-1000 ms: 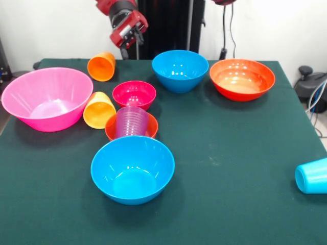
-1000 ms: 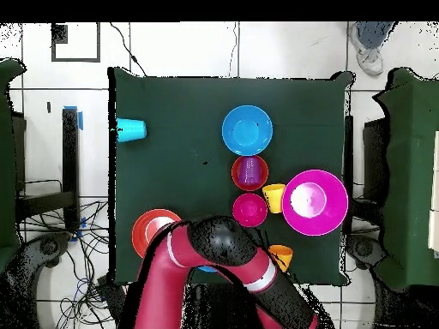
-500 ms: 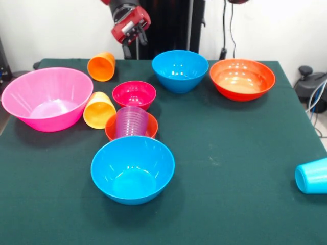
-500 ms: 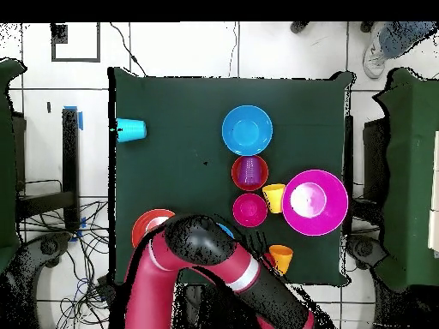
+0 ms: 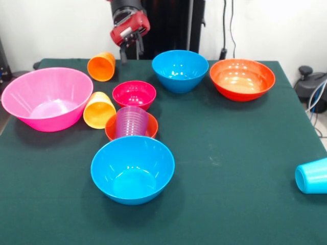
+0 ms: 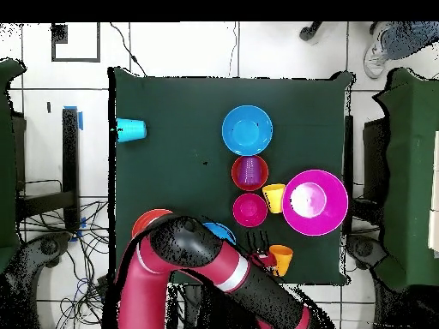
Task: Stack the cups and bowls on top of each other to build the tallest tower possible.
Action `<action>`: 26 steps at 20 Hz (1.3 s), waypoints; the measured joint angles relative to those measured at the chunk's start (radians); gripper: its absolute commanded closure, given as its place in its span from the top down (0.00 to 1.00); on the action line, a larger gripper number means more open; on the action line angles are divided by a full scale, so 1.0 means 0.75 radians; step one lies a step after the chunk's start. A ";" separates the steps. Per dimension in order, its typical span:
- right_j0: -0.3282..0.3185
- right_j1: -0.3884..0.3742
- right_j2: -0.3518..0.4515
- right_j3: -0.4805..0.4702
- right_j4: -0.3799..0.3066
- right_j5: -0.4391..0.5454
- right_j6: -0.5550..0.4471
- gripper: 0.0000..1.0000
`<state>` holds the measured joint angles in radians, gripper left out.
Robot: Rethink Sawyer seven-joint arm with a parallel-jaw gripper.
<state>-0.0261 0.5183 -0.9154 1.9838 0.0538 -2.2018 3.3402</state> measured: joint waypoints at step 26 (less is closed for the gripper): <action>-0.006 -0.041 0.212 -0.139 0.000 0.196 0.000 1.00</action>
<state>-0.0302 0.4876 -0.7564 1.8793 0.0536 -2.0545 3.3402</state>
